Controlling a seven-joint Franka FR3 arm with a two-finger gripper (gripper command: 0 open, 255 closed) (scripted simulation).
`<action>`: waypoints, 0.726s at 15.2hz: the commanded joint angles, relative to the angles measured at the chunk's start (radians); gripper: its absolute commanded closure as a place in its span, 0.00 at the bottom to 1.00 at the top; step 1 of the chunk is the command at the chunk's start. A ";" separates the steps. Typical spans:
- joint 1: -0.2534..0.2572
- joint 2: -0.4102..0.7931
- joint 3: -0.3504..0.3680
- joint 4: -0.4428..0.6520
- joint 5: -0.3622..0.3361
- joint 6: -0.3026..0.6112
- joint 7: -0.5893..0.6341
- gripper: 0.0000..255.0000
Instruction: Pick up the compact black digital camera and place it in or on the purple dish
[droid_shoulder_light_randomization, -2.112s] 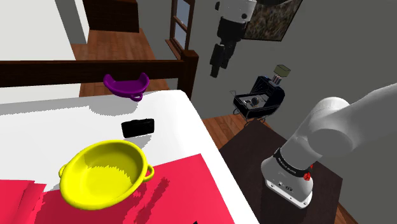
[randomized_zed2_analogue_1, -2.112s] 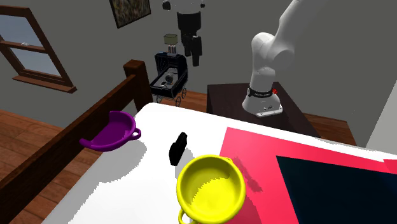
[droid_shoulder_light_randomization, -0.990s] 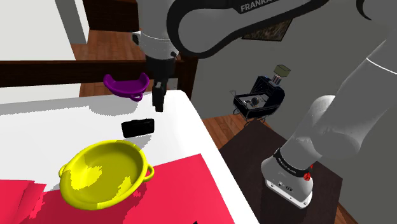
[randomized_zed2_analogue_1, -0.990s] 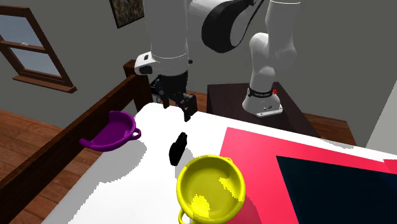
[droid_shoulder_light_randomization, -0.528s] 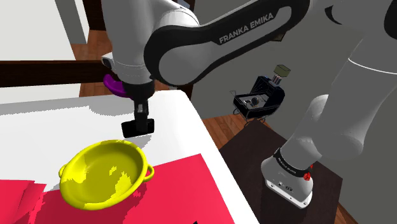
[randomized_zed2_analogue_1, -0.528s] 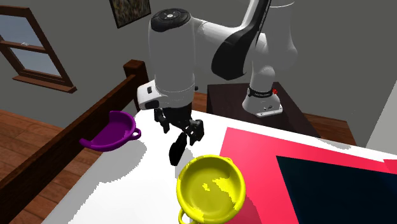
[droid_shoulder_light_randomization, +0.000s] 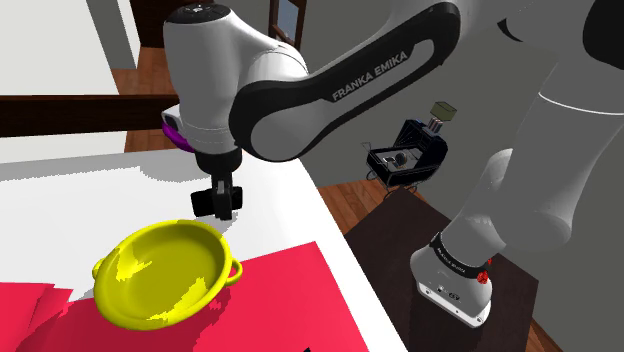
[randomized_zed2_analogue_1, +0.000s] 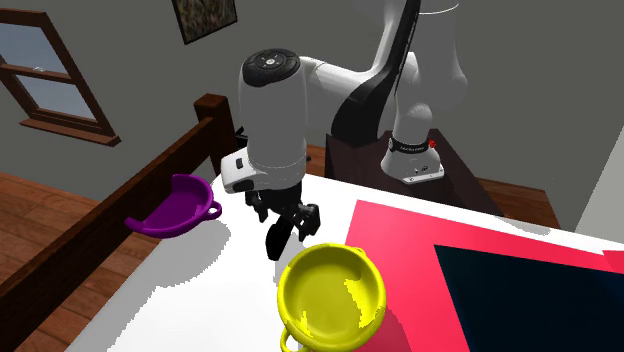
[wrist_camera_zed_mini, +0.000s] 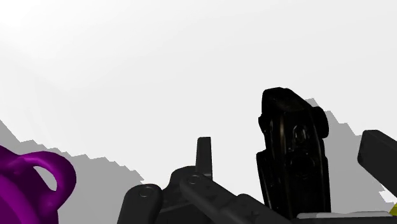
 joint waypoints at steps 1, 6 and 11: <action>0.000 0.002 0.000 -0.002 -0.001 0.004 0.001 0.00; 0.000 0.002 0.000 -0.002 -0.001 0.004 0.001 0.00; 0.000 0.002 0.000 -0.002 -0.001 0.004 0.001 1.00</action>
